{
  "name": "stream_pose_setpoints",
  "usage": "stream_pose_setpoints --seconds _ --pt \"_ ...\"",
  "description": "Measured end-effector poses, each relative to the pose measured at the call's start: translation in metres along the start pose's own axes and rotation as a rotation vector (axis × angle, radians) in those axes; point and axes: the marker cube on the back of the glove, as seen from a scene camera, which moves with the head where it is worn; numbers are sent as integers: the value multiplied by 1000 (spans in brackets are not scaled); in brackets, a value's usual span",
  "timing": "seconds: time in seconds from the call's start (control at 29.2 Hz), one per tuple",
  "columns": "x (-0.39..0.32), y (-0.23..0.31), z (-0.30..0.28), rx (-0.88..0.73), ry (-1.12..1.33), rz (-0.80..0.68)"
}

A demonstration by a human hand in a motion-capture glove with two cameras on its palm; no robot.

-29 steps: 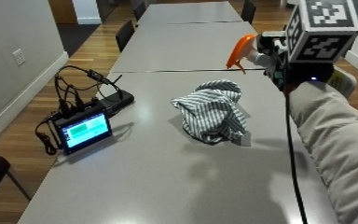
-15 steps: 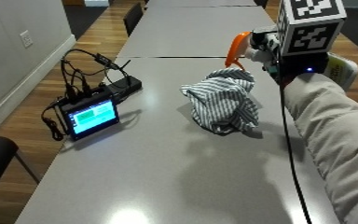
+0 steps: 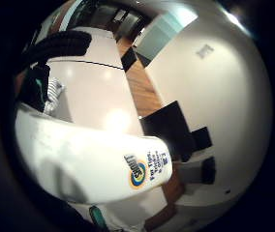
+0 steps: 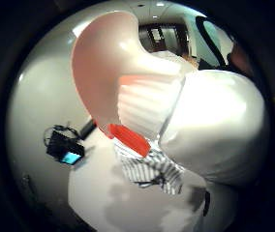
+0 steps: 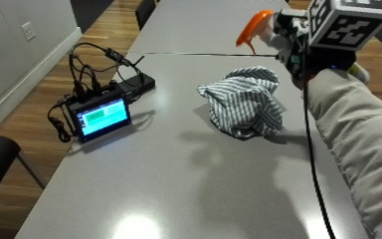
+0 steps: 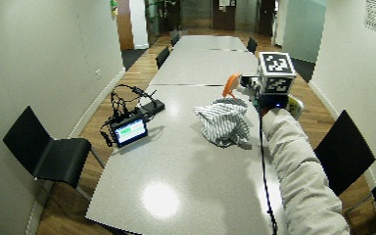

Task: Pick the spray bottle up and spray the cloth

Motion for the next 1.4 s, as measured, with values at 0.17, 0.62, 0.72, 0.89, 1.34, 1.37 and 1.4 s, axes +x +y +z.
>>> stream_pose_setpoints --seconds 0.17,0.62,0.72,0.89,1.34,1.37,1.4 --pt "-13 -7 -20 28 -318 81" --pt "-56 -53 -69 -58 -1099 209" --pt "-56 -56 -48 -105 -1156 259" --pt "-32 -57 -9 -132 -1147 363" --pt "-27 -30 -12 -318 -1175 313" --pt "-30 -14 -22 -363 -1198 263" --pt "-31 5 -33 -399 -1211 202"
